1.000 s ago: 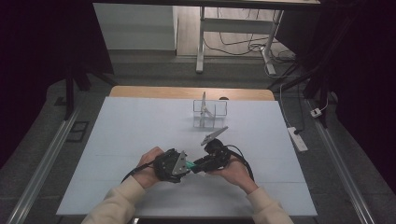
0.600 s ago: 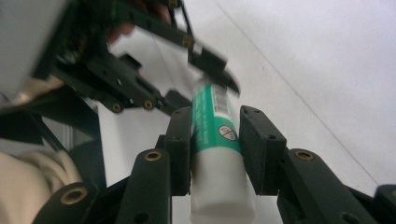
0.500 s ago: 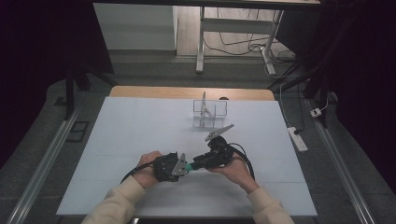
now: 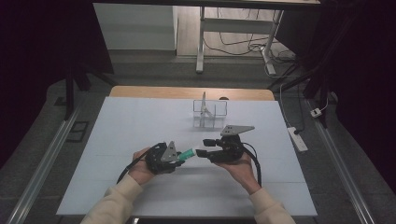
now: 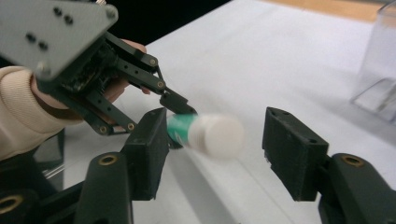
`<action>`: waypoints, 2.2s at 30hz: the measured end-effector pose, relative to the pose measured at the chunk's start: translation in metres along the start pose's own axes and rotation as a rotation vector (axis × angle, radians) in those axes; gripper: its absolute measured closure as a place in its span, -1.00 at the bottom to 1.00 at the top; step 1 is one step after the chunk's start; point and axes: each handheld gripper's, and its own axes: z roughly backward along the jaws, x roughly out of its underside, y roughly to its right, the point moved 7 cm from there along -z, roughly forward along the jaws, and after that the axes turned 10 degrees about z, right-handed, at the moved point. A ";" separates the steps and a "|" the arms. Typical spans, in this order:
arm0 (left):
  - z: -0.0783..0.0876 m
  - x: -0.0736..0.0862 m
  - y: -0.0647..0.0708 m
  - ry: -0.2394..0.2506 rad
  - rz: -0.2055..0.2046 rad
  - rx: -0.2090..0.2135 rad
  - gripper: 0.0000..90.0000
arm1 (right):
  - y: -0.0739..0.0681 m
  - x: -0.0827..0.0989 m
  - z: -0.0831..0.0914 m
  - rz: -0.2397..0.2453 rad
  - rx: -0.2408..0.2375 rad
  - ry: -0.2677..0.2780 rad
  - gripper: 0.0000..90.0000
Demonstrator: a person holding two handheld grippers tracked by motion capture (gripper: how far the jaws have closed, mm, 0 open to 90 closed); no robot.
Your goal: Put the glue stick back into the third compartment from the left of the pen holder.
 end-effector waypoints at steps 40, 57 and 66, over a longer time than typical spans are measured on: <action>0.013 0.001 -0.003 0.112 0.198 0.036 -0.04 | 0.019 -0.014 0.011 -0.036 0.094 0.178 0.43; 0.061 0.069 -0.027 0.099 0.358 -0.009 -0.19 | 0.115 -0.066 0.055 -0.014 0.393 0.152 0.42; 0.068 0.081 -0.037 0.114 0.400 -0.026 -0.21 | 0.170 -0.054 0.029 -0.068 0.479 0.042 0.42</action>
